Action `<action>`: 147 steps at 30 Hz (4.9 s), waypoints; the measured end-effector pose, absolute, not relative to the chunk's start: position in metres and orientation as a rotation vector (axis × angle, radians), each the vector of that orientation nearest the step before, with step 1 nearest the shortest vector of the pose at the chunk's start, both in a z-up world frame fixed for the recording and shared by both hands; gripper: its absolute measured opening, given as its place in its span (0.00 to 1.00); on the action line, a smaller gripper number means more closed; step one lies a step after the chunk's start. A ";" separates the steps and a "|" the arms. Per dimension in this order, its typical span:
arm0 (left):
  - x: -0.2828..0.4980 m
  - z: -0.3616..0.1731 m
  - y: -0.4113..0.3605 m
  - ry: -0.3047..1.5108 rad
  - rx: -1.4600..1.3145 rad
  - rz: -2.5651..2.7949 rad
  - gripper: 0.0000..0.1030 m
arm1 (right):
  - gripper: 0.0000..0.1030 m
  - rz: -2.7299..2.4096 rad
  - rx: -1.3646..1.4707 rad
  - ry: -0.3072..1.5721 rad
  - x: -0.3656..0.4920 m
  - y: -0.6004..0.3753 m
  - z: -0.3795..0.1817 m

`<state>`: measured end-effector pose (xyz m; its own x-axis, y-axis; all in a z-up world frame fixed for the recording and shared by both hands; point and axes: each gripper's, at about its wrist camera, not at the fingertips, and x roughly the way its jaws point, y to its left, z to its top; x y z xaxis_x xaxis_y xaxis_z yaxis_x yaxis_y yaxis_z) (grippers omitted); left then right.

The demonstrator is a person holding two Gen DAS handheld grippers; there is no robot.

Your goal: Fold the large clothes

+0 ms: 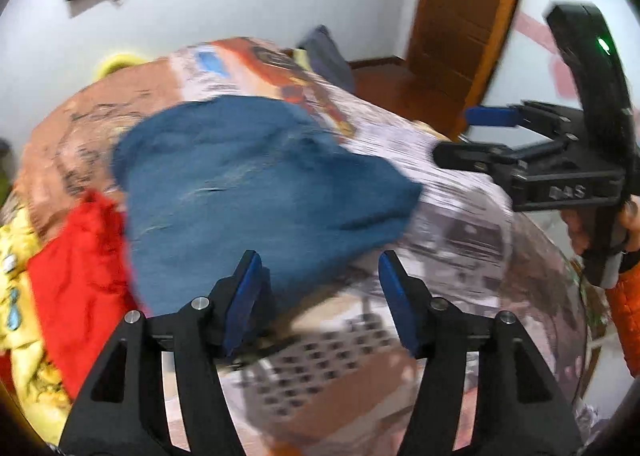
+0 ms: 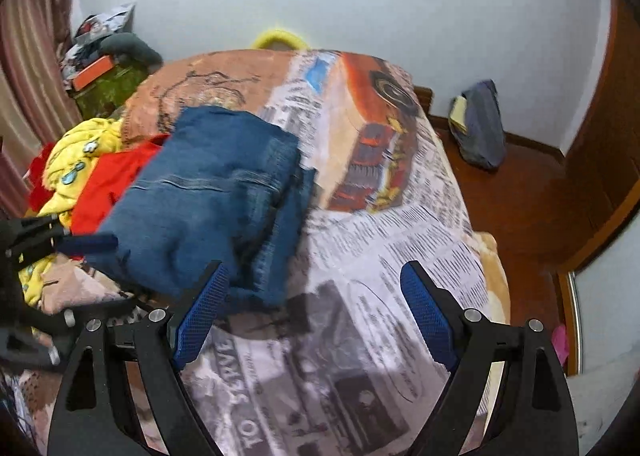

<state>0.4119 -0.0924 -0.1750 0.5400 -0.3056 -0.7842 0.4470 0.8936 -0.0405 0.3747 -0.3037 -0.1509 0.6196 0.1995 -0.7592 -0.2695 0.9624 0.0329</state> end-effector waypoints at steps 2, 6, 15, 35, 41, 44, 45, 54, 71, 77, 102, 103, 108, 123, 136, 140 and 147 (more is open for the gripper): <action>0.418 -0.169 -0.070 0.872 0.161 -0.385 0.60 | 0.83 0.295 -0.103 0.850 0.379 -0.291 -0.149; 0.440 -0.170 -0.028 0.870 0.099 -0.259 0.62 | 0.83 0.333 -0.129 0.852 0.392 -0.266 -0.156; 0.452 -0.231 0.000 0.964 0.062 -0.210 0.71 | 0.83 0.329 -0.134 0.971 0.419 -0.260 -0.216; 0.462 -0.187 0.024 0.859 0.200 -0.135 0.72 | 0.86 0.328 -0.073 0.911 0.423 -0.299 -0.162; 0.529 -0.202 0.010 0.925 0.081 -0.183 0.72 | 0.86 0.417 -0.048 0.947 0.464 -0.269 -0.175; 0.558 -0.216 -0.003 0.955 0.069 -0.186 0.72 | 0.86 0.455 -0.060 1.008 0.492 -0.251 -0.193; 0.568 -0.221 -0.004 0.961 0.070 -0.182 0.72 | 0.86 0.461 -0.065 1.024 0.498 -0.249 -0.198; 0.627 -0.235 0.000 0.944 -0.001 -0.091 0.72 | 0.86 0.394 -0.050 1.033 0.543 -0.253 -0.217; 0.554 -0.172 0.036 0.871 -0.066 -0.149 0.72 | 0.88 0.446 0.132 0.929 0.491 -0.294 -0.157; 0.526 -0.207 0.036 1.003 -0.215 -0.283 0.72 | 0.88 0.502 0.174 1.029 0.474 -0.288 -0.190; 0.585 -0.299 0.026 1.186 -0.650 -0.408 0.82 | 0.90 0.611 0.318 1.220 0.512 -0.268 -0.252; 0.586 -0.297 0.026 1.183 -0.644 -0.406 0.82 | 0.89 0.613 0.301 1.217 0.510 -0.266 -0.251; 0.579 -0.289 0.027 1.152 -0.626 -0.413 0.70 | 0.60 0.630 0.328 1.205 0.505 -0.270 -0.248; 0.536 -0.196 0.023 1.023 -0.455 -0.454 0.36 | 0.32 0.639 0.249 1.096 0.476 -0.241 -0.183; 0.479 -0.098 0.108 0.827 -0.437 -0.404 0.36 | 0.32 0.726 0.183 0.917 0.453 -0.164 -0.102; 0.468 -0.085 0.147 0.797 -0.434 -0.360 0.36 | 0.32 0.758 0.183 0.903 0.455 -0.134 -0.098; 0.461 -0.095 0.205 0.801 -0.470 -0.290 0.36 | 0.32 0.801 0.182 0.929 0.463 -0.082 -0.114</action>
